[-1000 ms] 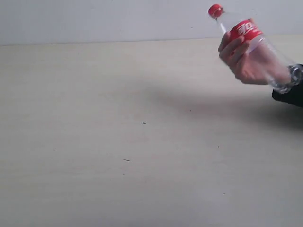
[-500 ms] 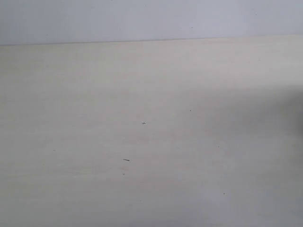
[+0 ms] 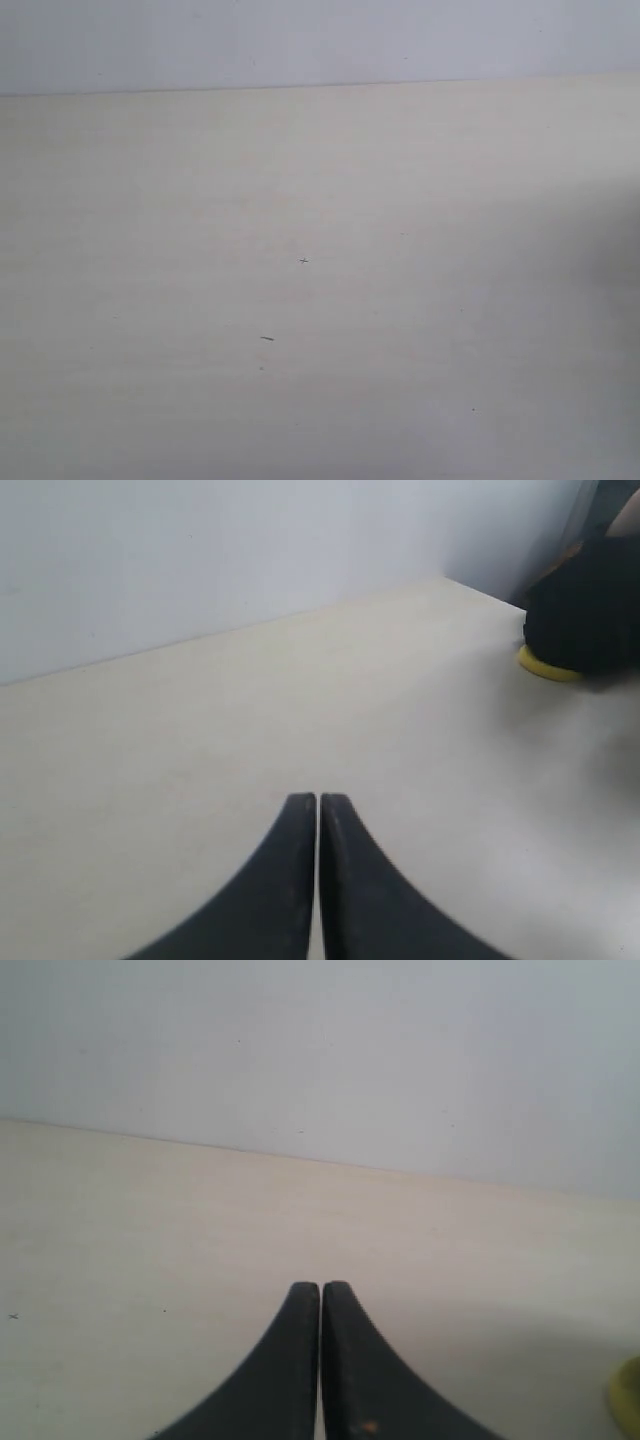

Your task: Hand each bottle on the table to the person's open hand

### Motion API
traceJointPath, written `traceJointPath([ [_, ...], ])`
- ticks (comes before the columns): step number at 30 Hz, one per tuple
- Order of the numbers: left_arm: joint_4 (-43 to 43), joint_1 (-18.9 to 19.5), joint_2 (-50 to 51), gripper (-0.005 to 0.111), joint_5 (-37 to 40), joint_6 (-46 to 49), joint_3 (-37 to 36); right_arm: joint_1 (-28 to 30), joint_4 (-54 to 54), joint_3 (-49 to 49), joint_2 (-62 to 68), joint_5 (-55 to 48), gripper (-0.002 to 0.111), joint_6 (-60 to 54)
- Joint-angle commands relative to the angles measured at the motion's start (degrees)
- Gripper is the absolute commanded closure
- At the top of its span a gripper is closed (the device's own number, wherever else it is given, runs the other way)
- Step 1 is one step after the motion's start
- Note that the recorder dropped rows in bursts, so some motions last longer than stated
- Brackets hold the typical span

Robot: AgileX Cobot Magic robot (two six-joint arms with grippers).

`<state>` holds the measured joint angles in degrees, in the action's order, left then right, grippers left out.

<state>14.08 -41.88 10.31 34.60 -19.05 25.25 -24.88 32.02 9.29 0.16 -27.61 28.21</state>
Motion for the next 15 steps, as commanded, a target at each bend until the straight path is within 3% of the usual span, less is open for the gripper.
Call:
traceJointPath([
  [1, 0.59, -0.07, -1.93, 0.103, -0.09, -0.65, -1.00, 0.20, -0.09, -0.24, -0.16, 0.78, 0.107, 0.33],
  [10, -0.32, -0.07, -2.05, 0.103, -0.29, -0.94, -1.00, 0.20, -0.09, -0.24, -0.16, 0.78, 0.107, 0.33],
  [15, 0.95, 1.01, -2.28, 0.103, -6.51, -0.94, -1.42, 0.20, -0.09, -0.24, -0.16, 0.78, 0.107, 0.33],
])
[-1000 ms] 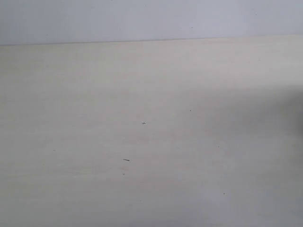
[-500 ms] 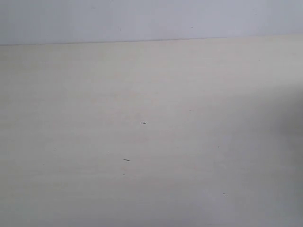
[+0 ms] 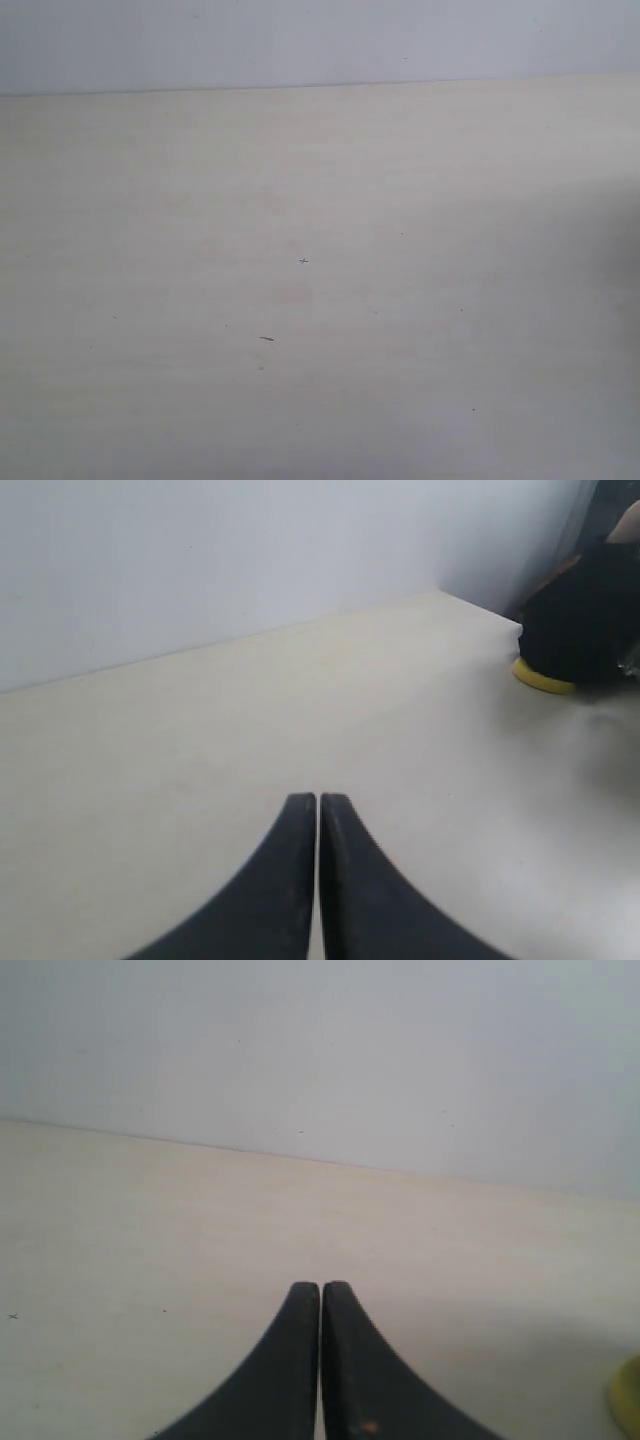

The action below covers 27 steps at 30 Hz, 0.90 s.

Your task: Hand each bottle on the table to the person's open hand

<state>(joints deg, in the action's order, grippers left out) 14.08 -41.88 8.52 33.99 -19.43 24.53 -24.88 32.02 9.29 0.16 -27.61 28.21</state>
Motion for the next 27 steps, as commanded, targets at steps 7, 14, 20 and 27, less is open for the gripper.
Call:
traceJointPath([
  [7, 4.36, 16.45, -0.71, 0.103, -25.51, -0.32, -7.76, 0.20, -0.09, -0.24, -0.16, 0.78, 0.107, 0.33],
  [14, 4.36, 34.72, -0.75, 0.103, -29.44, -5.53, -13.75, 0.20, -0.09, -0.24, -0.16, 0.78, 0.107, 0.33],
  [20, 4.23, 44.51, -1.36, 0.103, -29.31, -10.29, -18.58, 0.20, -0.09, -0.24, -0.16, 0.78, 0.107, 0.33],
  [27, 4.83, 46.70, -6.21, 0.103, -29.43, -11.05, -24.12, 0.20, -0.09, -0.24, -0.16, 0.78, 0.107, 0.33],
])
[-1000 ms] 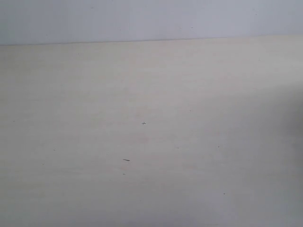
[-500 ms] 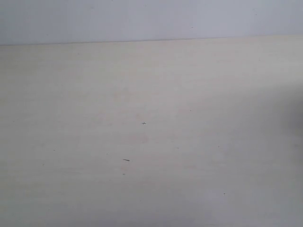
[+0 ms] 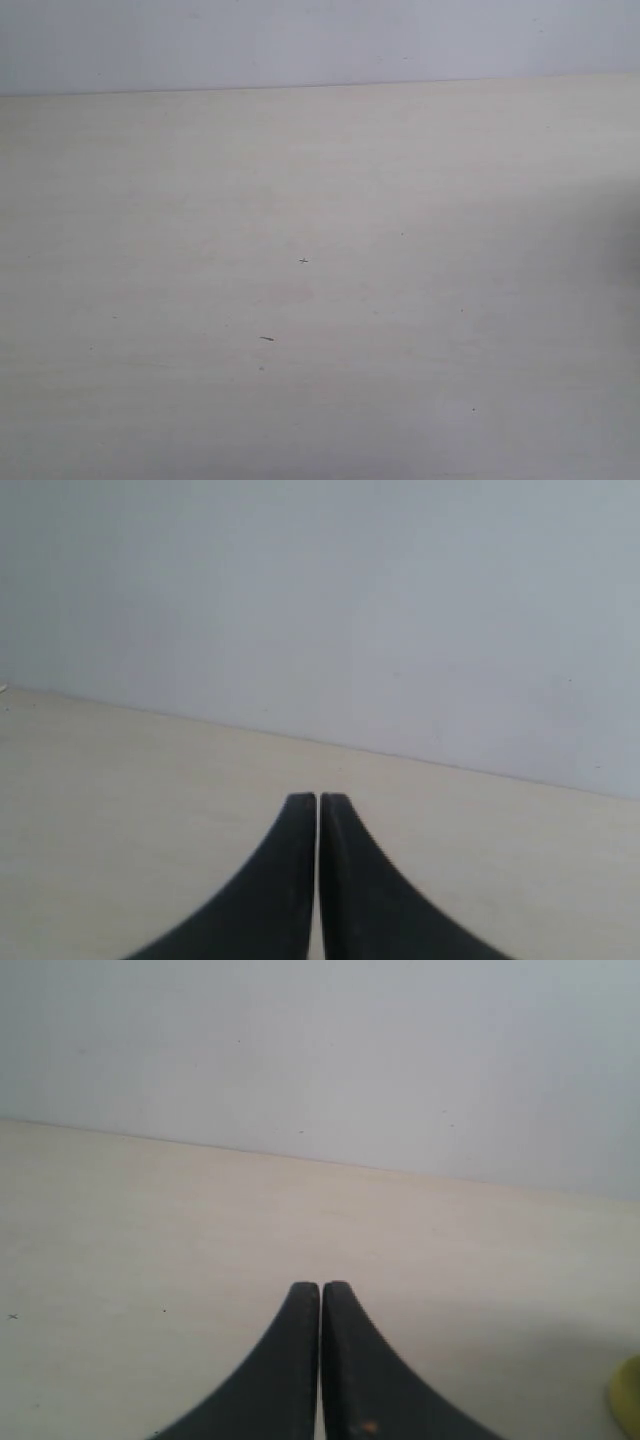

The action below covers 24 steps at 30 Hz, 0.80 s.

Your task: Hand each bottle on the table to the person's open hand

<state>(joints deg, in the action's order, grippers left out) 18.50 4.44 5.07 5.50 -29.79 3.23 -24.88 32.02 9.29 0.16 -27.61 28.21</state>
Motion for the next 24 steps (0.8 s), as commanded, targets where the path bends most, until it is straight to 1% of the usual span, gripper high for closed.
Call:
traceJointPath([
  [1, 0.41, 0.37, -3.56, 0.103, -0.93, -0.69, -3.23, 0.20, -0.09, -0.24, -0.16, 0.78, 0.107, 0.33],
  [3, 0.41, 0.37, -5.07, 0.103, -1.04, -0.69, -3.23, 0.20, -0.09, -0.24, -0.16, 0.78, 0.107, 0.33],
  [12, 0.41, 0.37, -5.07, 0.103, -0.52, -0.72, -3.23, 0.20, -0.09, -0.24, -0.16, 0.78, 0.107, 0.33],
  [18, -0.33, 0.37, -5.07, 0.103, -0.51, -2.50, -3.23, 0.20, -0.09, -0.24, -0.16, 0.78, 0.107, 0.33],
  [20, -5.54, 0.37, -5.07, 0.103, -0.51, 1.78, -3.23, 0.20, -0.09, -0.24, -0.16, 0.78, 0.107, 0.33],
  [22, -12.85, 0.37, -5.07, 0.103, -0.51, 10.32, -3.23, 0.20, -0.09, -0.24, -0.16, 0.78, 0.107, 0.33],
  [24, -16.08, 0.37, -5.07, 0.103, -0.51, 15.01, -3.23, 0.20, -0.09, -0.24, -0.16, 0.78, 0.107, 0.33],
])
